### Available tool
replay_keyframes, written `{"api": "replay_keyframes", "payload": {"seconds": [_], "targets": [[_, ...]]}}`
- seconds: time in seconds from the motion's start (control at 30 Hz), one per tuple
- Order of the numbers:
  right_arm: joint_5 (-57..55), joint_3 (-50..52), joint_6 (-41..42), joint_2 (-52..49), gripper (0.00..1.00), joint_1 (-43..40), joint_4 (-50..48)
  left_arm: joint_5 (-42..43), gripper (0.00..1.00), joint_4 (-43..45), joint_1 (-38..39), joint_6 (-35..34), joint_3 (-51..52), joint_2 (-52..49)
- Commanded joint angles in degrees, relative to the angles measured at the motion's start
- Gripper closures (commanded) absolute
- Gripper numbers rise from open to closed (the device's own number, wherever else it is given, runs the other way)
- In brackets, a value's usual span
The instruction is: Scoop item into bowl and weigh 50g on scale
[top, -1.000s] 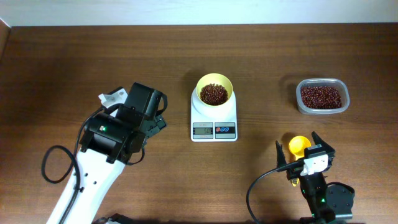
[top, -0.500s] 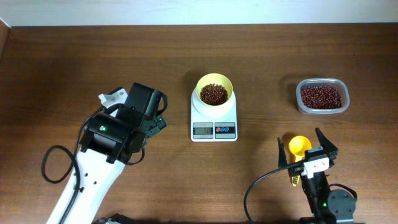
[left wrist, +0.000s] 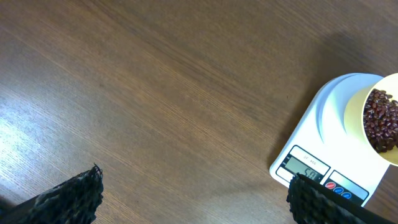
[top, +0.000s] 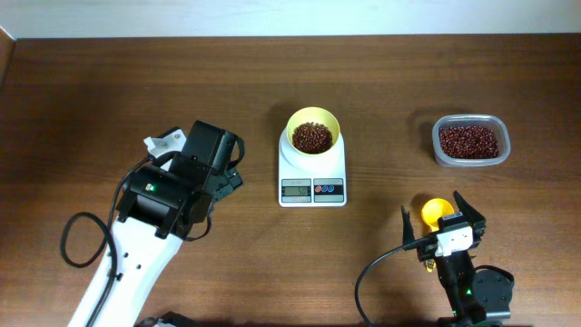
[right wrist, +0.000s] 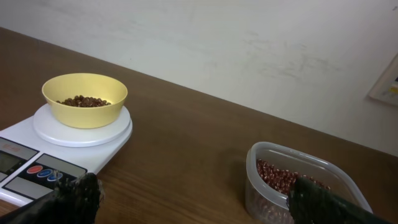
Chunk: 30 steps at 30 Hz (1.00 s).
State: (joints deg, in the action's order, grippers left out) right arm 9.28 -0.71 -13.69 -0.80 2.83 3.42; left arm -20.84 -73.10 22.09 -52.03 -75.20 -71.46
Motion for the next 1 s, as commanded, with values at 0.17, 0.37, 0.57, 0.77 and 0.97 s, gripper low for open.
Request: {"api": "replay_keyframes", "payload": {"seconds": [0.17, 0.37, 0.57, 0.77, 0.97], "targets": [[0.3, 0.4, 0.0, 0.6, 0.01, 0.5, 0.3, -0.5, 0.01, -0.1, -0.2, 0.1, -0.1, 0.7], [0.3, 0.4, 0.0, 0.6, 0.01, 0.5, 0.3, -0.5, 0.01, -0.1, -0.2, 0.1, -0.1, 0.7], [0.3, 0.4, 0.0, 0.6, 0.01, 0.5, 0.3, -0.5, 0.01, -0.1, -0.2, 0.1, -0.1, 0.7], [0.4, 0.4, 0.3, 0.6, 0.01, 0.5, 0.4, -0.5, 0.01, -0.1, -0.2, 0.1, -0.1, 0.7], [0.4, 0.4, 0.6, 0.6, 0.01, 0.5, 0.3, -0.5, 0.01, -0.1, -0.2, 0.1, -0.1, 0.7]]}}
